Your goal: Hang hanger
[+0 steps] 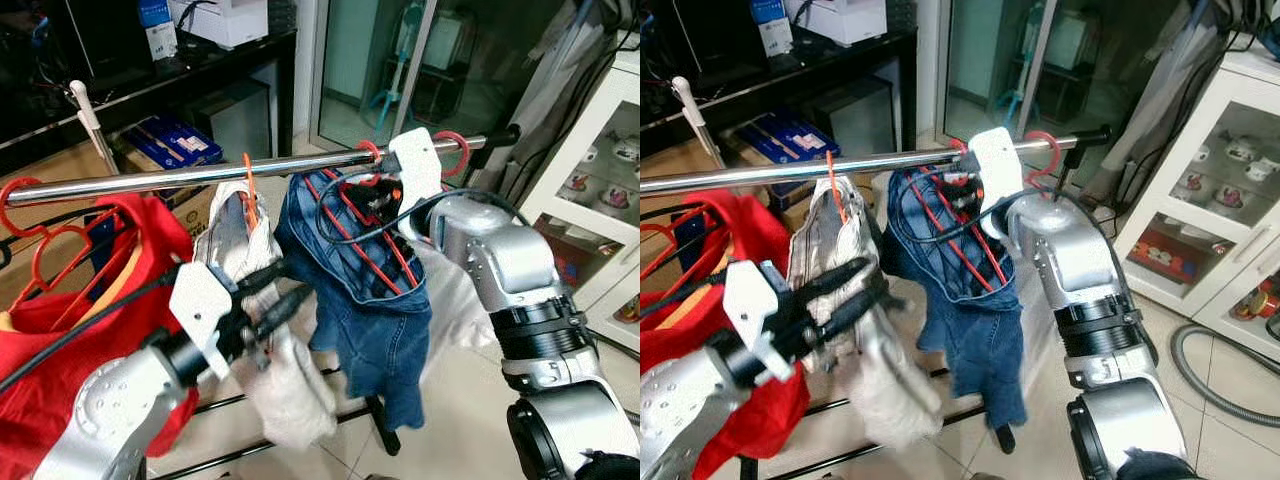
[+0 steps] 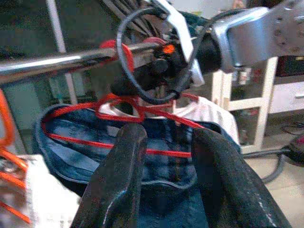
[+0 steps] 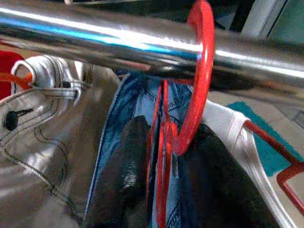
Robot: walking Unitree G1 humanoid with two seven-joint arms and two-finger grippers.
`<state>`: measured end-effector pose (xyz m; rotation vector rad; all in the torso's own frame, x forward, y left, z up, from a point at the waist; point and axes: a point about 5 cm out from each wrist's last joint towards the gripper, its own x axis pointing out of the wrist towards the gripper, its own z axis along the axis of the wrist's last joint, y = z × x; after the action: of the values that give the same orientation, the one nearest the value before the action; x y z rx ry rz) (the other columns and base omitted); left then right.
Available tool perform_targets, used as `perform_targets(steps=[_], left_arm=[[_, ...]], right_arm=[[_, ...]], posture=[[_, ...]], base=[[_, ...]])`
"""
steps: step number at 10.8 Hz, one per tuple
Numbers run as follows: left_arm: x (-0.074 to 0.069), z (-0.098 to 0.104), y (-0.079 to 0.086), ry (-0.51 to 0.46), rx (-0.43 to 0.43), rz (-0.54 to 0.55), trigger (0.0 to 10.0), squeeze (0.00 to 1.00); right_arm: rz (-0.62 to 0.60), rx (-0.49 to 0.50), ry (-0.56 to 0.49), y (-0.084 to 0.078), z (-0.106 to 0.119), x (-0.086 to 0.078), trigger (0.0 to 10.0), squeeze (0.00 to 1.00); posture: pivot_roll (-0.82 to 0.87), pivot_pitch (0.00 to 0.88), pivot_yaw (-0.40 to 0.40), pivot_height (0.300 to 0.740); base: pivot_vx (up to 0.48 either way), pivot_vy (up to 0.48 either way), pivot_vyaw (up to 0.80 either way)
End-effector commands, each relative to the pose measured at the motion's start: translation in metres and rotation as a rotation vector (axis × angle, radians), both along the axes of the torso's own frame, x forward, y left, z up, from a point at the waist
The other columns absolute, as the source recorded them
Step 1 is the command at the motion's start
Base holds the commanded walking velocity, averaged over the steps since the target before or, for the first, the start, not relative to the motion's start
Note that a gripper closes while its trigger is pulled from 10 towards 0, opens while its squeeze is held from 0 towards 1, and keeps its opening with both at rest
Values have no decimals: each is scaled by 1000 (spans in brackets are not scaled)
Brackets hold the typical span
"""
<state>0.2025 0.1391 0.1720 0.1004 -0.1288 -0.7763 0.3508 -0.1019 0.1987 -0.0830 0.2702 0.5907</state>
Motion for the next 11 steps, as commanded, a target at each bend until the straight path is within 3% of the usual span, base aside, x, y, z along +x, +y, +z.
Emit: perform_targets(steps=[1,2,3,4,7,9,10,11], left_arm=[[4,-2,3,-3,17,40,10000,0],[11,-5,6,17,26,102,10000,0],[16,-8,9,50,26,146,10000,0],[23,-9,12,81,3,210,10000,0],[29,-9,12,89,3,243,10000,0],[29,-10,12,94,7,247,10000,0],[27,-10,12,92,8,265,10000,0],[28,-9,13,90,5,281,10000,0]], right_arm=[[-2,4,-29,-5,7,-3,10000,1000],[-7,14,-61,-11,17,-11,10000,980],[4,32,-62,-15,22,-20,10000,0],[46,87,-44,-19,29,-41,10000,0],[144,145,0,-23,30,-89,10000,0],[138,203,-6,-27,31,-102,10000,0],[125,236,-109,-28,36,-111,10000,0],[114,248,-145,-28,38,-116,10000,0]], posture=[[-52,0,-34,740],[-53,0,-32,740],[-58,0,-26,740],[-66,0,-12,740],[-80,0,14,740],[-83,0,20,740],[-85,0,16,740],[-84,0,11,740]], base=[[0,0,0],[0,0,0],[0,0,0],[0,0,0],[0,0,0],[0,0,0],[0,0,0],[0,0,0]])
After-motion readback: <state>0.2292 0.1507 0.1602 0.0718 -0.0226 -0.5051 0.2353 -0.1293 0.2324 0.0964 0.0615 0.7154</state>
